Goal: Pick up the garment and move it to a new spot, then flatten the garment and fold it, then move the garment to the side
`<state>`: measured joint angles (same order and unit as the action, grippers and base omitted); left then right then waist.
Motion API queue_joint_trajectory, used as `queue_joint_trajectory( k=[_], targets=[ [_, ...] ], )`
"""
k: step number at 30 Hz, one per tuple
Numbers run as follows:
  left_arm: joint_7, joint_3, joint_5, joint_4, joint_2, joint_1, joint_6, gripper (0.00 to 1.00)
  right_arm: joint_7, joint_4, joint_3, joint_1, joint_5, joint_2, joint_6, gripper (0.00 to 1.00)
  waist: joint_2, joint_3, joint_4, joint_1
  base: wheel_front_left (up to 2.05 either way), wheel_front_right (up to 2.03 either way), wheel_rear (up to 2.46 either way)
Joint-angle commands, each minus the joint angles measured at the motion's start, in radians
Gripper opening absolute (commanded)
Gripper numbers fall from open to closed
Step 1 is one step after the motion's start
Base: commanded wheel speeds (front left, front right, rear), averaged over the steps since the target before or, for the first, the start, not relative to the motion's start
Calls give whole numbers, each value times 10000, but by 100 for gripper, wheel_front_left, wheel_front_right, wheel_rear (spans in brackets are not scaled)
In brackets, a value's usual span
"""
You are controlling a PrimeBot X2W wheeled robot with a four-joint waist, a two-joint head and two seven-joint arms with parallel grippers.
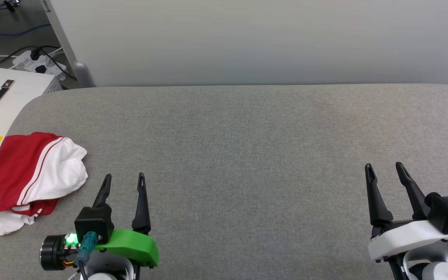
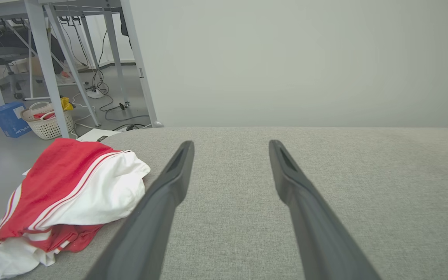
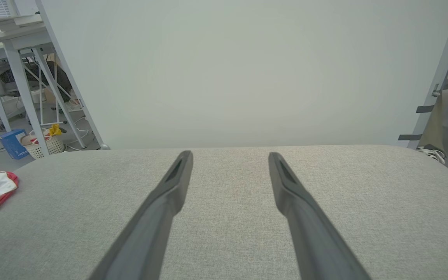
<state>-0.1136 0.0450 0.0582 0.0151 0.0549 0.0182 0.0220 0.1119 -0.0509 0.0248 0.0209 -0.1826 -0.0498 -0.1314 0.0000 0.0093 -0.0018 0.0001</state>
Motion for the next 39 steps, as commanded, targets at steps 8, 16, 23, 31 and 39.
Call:
queue_joint_trajectory(
  k=[8, 16, 23, 31, 39],
  targets=[
    [-234, 95, 189, 49, -25, -142, 70, 100, 269, -98, 33, 151, -356, -3, 4, 100, 0, 40, 3, 0, 0, 0, 0],
    [-399, 179, 250, 47, -28, -132, 63, 100, 431, -51, 31, 203, -510, -3, 4, 100, 0, 50, 15, 0, 0, 0, 0],
    [-546, 277, 230, 19, -30, -100, 64, 100, 576, -23, 5, 253, -576, -4, 5, 100, 0, 62, 8, 0, 0, 0, 0],
    [-752, 406, 217, -50, -34, -84, 67, 100, 779, 0, 15, 298, -455, -4, 5, 100, 0, 101, 10, 0, 0, 0, 0],
    [-917, 477, 221, -99, -37, -67, 73, 100, 942, 106, 130, 334, -530, -4, 6, 100, 0, 121, 16, 0, 0, 0, 0]
  ],
)
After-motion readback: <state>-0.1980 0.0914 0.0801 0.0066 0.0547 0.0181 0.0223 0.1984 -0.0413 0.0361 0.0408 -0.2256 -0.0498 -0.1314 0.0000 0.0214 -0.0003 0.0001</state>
